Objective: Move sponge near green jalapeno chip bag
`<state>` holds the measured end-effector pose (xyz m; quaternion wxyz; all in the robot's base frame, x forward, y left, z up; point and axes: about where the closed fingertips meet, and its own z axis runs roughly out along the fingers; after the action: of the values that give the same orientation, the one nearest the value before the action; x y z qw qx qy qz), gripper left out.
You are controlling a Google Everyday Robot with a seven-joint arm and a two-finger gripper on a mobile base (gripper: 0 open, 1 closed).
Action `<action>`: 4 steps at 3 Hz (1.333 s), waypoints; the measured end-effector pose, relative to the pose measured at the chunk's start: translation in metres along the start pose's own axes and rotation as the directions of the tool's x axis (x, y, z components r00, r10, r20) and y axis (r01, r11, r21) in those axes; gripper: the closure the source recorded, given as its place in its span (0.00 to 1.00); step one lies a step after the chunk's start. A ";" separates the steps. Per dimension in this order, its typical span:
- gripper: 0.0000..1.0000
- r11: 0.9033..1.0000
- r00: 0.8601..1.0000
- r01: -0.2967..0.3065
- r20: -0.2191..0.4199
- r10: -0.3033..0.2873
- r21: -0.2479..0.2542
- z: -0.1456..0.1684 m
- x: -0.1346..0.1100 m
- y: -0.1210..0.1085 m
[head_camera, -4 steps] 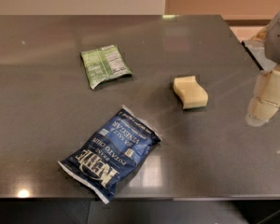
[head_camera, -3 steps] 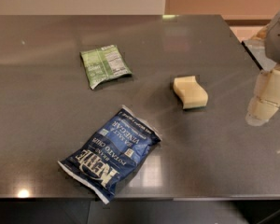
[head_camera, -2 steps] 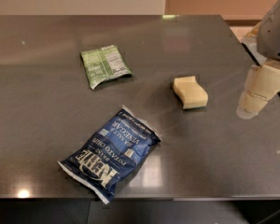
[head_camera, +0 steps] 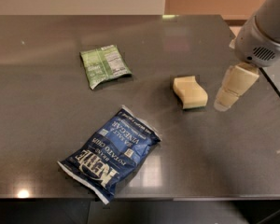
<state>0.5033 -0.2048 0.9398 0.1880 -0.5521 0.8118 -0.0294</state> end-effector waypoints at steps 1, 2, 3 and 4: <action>0.00 0.999 0.999 -0.033 0.018 0.033 -0.016 0.033 0.003 -0.009; 0.00 0.998 0.997 -0.055 0.059 0.057 -0.035 0.057 0.003 -0.012; 0.00 0.996 0.993 -0.072 0.095 0.076 -0.044 0.077 -0.001 -0.018; 0.00 0.994 0.986 -0.088 0.134 0.096 -0.064 0.097 -0.009 -0.019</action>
Offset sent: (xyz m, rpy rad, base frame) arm 0.0430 0.0046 -0.0772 0.1474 0.0210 -0.0383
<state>0.5559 -0.1887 0.8574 0.2284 -0.5200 0.8221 0.0405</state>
